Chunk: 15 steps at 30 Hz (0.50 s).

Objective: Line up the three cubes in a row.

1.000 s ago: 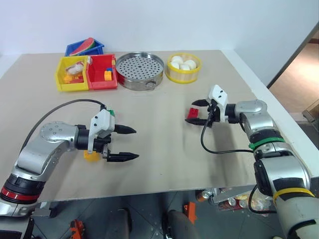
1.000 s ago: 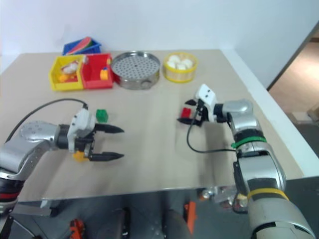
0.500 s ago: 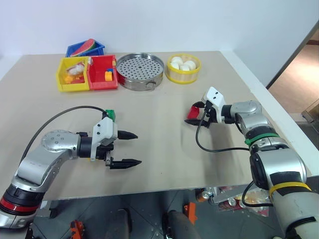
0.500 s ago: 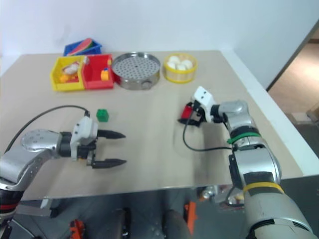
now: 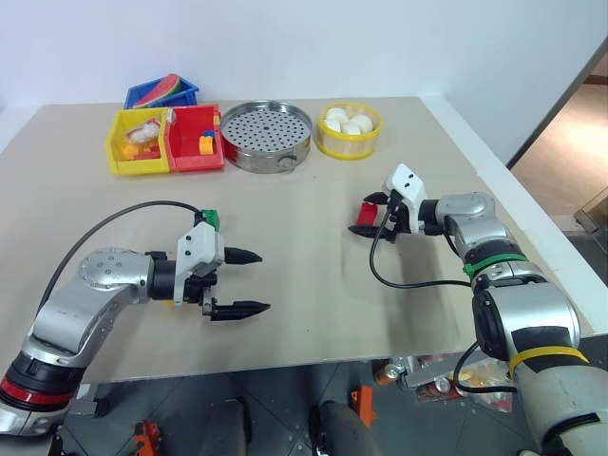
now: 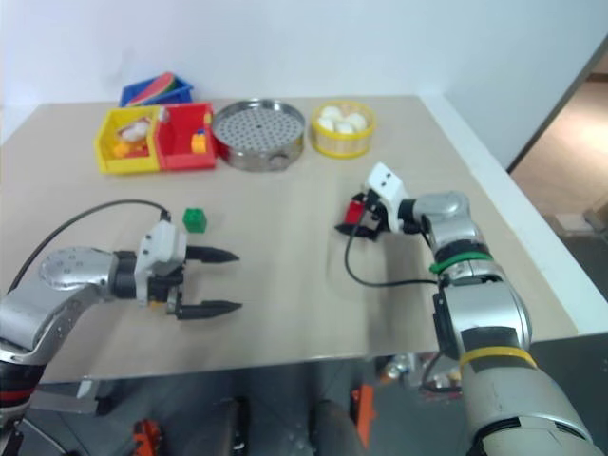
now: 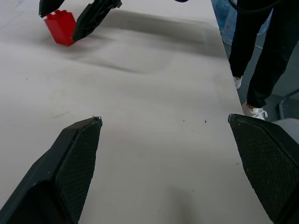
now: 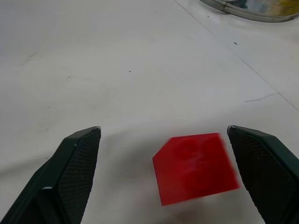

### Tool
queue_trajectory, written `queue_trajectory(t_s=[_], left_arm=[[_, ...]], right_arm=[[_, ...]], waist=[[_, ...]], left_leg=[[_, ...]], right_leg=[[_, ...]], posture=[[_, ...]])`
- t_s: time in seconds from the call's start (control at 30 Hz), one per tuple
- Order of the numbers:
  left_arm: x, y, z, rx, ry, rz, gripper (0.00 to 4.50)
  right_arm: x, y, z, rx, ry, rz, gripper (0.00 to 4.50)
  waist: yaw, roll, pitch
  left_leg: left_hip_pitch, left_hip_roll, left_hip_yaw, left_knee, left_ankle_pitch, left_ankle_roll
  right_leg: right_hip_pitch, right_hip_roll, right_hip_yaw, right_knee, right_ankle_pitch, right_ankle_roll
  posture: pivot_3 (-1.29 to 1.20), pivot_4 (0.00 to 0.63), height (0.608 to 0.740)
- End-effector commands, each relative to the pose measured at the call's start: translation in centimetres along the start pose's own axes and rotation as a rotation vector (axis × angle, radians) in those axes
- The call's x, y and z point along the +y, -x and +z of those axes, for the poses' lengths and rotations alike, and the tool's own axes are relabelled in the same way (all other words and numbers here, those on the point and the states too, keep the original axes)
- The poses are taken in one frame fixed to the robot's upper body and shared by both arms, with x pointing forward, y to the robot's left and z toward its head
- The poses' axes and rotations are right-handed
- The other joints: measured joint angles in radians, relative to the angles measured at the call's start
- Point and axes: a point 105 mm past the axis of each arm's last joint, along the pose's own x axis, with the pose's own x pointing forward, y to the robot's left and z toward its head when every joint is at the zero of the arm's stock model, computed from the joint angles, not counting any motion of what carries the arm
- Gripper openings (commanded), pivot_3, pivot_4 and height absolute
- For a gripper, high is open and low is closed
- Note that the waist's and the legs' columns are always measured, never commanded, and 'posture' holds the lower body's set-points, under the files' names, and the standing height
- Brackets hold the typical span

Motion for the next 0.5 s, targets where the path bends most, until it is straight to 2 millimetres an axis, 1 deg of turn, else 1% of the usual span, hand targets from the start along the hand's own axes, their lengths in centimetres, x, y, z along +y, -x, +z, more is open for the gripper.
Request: queue_trajectory(t_s=[0.03,0.23,0.5], left_arm=[[0.4,0.3,0.7,-0.013,-0.032,0.009,4.48],[0.3,0.3,0.6,-0.011,-0.028,0.009,4.48],[0.1,0.3,0.4,-0.003,-0.021,0.013,4.48]], right_arm=[[-0.7,0.5,1.5,-0.043,0.022,-0.019,4.50],[-1.2,0.9,1.5,-0.046,0.007,-0.042,4.50],[-1.2,0.5,-0.1,0.017,-0.024,-0.084,4.50]], waist=[[0.000,0.000,0.000],[0.000,0.000,0.000],[0.000,0.000,0.000]], left_leg=[[0.000,0.000,0.000,0.000,0.000,0.000],[0.000,0.000,0.001,0.000,0.000,0.000],[0.000,0.000,0.001,0.000,0.000,0.000]], right_leg=[[0.000,0.000,0.000,0.000,0.000,0.000],[0.000,0.000,0.001,0.000,0.000,0.000],[-0.001,0.000,0.001,0.000,0.000,0.000]], posture=[[0.00,0.150,0.740],[0.00,0.150,0.740],[0.00,0.150,0.740]])
